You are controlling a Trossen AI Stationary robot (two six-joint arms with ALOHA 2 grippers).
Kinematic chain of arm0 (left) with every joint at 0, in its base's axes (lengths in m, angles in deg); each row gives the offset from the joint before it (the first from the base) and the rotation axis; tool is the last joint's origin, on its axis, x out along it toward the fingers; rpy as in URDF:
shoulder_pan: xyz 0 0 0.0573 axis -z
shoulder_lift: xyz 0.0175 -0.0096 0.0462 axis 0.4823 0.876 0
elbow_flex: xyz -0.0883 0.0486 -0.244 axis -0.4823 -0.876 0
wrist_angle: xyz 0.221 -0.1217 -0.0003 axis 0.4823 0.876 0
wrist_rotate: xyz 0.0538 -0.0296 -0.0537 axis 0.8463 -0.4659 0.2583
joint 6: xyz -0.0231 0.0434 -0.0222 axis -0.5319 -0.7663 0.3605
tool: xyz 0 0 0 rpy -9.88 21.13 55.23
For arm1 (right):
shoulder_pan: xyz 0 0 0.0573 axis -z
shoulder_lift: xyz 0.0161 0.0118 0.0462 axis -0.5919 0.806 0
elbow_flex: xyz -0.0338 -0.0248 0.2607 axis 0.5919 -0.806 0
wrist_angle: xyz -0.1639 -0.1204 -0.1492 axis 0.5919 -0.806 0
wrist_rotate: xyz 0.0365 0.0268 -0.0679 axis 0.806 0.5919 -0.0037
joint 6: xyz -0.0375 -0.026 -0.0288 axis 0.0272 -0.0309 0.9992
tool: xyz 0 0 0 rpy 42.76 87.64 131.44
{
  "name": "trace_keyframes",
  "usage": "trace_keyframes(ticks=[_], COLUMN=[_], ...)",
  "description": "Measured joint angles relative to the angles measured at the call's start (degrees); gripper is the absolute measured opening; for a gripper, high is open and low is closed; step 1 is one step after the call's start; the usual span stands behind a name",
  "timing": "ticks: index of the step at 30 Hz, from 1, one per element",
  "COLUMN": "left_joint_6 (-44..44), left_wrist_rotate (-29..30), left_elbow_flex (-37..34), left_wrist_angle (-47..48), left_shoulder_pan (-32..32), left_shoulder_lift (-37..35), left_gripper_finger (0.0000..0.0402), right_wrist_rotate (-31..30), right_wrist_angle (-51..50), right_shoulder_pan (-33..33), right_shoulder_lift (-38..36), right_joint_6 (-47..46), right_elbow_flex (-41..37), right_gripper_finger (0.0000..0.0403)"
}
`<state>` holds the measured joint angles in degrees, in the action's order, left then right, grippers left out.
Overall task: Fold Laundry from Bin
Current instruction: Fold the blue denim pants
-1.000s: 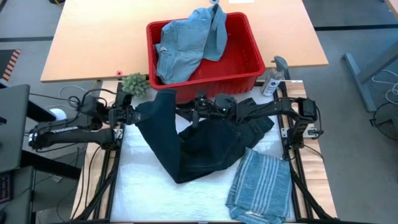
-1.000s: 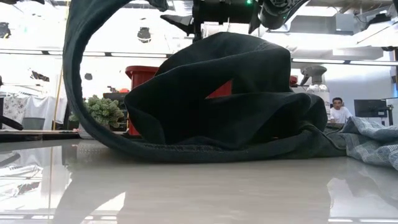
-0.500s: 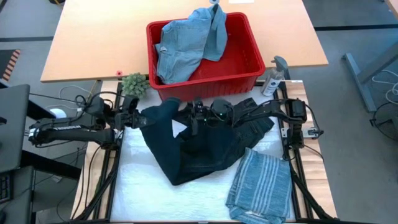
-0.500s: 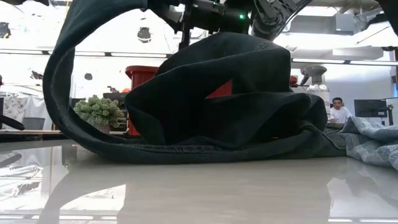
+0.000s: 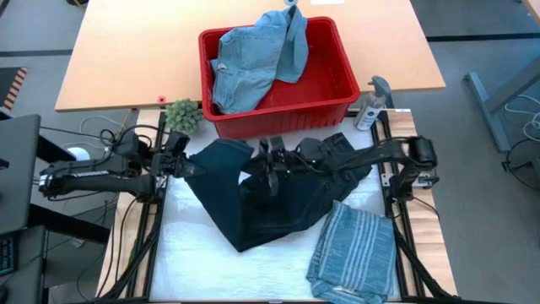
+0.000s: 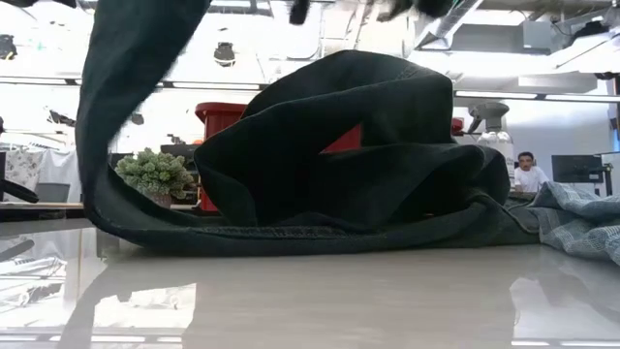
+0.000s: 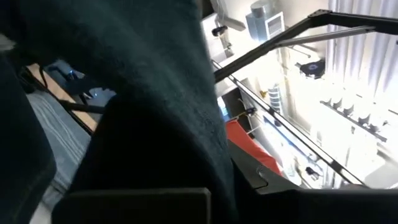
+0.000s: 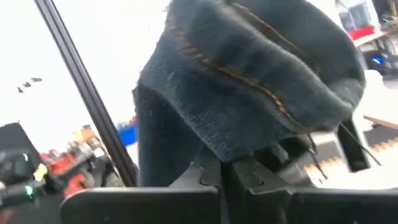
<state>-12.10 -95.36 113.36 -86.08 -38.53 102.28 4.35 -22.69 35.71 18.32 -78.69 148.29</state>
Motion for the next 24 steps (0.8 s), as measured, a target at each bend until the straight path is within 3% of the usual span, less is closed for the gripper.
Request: trace_keyframes(ticks=[5,8,17,24], left_joint_6=[-2.21,-4.55,-8.69,-12.86], left_wrist_rotate=[3.19,5.34,5.66,5.67], left_elbow_flex=[-0.01,0.02,-0.03,-0.02], left_wrist_angle=[0.77,3.42,16.19,19.16], left_shoulder_pan=[0.04,0.04,2.17,6.18], left_shoulder_lift=[-2.16,-3.07,-0.45,1.93], left_gripper_finger=[0.0000,0.0000,0.0000,0.0012], right_wrist_rotate=[-8.17,-10.21,-11.39,-9.34], right_wrist_angle=[-14.68,-17.50,-11.10,-10.92], right_shoulder_pan=[-5.50,-8.86,-14.63,-16.19], right_shoulder_lift=[-5.72,-6.53,-1.12,6.98], right_joint_6=[5.21,5.85,3.50,1.71], right_elbow_flex=[0.00,0.00,0.18,7.58], right_gripper_finger=[0.0023,0.0023,0.0023,0.0023])
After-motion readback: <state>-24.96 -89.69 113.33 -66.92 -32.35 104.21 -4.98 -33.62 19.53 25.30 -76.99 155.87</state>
